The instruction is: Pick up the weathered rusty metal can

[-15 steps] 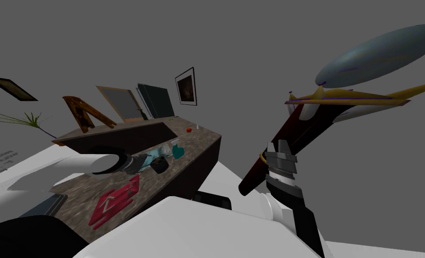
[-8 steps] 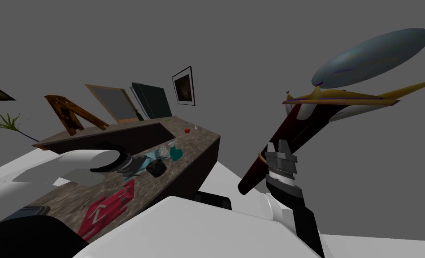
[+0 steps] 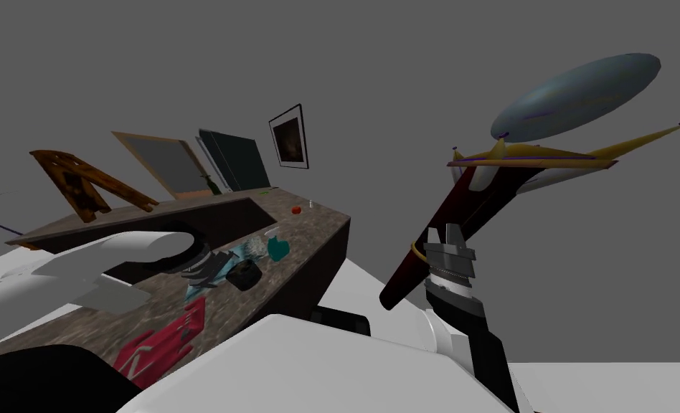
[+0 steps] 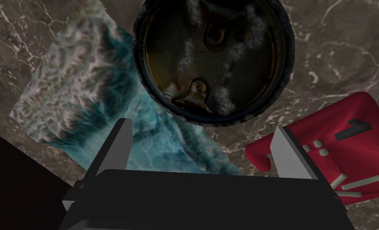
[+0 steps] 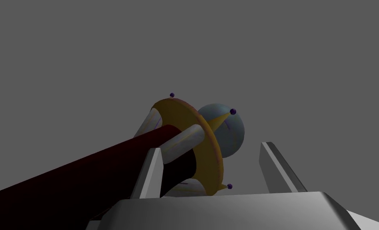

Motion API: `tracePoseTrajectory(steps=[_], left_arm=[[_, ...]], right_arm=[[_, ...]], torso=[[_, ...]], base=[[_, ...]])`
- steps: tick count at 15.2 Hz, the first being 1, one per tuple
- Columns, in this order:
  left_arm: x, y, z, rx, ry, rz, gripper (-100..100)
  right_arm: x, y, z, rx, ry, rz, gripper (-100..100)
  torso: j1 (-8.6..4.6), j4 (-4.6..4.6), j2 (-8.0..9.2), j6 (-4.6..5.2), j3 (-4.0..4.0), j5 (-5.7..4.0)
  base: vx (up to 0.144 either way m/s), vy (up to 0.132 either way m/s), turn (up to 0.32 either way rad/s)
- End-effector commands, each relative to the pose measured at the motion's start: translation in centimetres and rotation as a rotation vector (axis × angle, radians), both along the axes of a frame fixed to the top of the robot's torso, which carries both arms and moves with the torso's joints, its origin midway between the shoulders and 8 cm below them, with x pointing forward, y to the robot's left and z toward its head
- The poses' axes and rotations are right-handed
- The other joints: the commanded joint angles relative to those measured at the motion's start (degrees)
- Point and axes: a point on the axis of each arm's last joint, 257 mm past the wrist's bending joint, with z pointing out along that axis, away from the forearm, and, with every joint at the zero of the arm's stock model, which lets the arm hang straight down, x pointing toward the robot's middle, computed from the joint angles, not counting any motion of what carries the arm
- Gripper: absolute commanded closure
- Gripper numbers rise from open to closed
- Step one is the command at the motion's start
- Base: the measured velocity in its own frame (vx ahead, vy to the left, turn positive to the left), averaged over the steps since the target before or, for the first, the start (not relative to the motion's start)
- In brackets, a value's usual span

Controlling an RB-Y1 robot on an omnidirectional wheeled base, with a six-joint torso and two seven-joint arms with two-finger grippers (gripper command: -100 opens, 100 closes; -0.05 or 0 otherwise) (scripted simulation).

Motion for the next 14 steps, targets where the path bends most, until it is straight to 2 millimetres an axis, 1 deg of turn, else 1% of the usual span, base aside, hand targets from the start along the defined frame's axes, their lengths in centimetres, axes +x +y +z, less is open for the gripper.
tracePoseTrajectory(steps=[1, 9, 10, 11, 13, 14], left_arm=[[-0.7, -0.5, 0.4, -0.019, 0.05, -0.008, -100], [-3.0, -1.7, 1.3, -0.063, 0.196, -0.03, -100], [-2.7, -1.5, 1.3, -0.055, 0.171, -0.027, -100], [-3.1, -1.1, -0.2, -0.059, 0.175, -0.015, -100], [-3.4, -0.9, -1.2, -0.06, 0.174, -0.008, -100], [-3.1, -1.0, -0.4, -0.06, 0.177, -0.011, -100]], right_arm=[[0.0, 0.0, 0.0, 0.0, 0.0, 0.0, 0], [0.0, 0.0, 0.0, 0.0, 0.0, 0.0, 0], [0.0, 0.0, 0.0, 0.0, 0.0, 0.0, 0], [0.0, 0.0, 0.0, 0.0, 0.0, 0.0, 0], [0.0, 0.0, 0.0, 0.0, 0.0, 0.0, 0], [0.0, 0.0, 0.0, 0.0, 0.0, 0.0, 0]], torso=[[0.0, 0.0, 0.0, 0.0, 0.0, 0.0], [-0.06, 0.0, 0.01, 0.0, 0.01, -0.02], [-0.07, -0.01, -0.03, 0.0, -0.02, -0.02], [-0.08, 0.0, -0.01, -0.02, -0.01, -0.01], [-0.08, 0.02, 0.1, 0.0, 0.05, 0.0], [-0.09, 0.03, 0.14, -0.01, 0.08, 0.0]], base=[[0.02, 0.024, -0.085], [0.013, 0.01, -0.07], [0.015, -0.001, -0.029], [-0.008, -0.005, -0.075], [-0.023, -0.009, -0.101], [-0.016, -0.006, -0.03]])
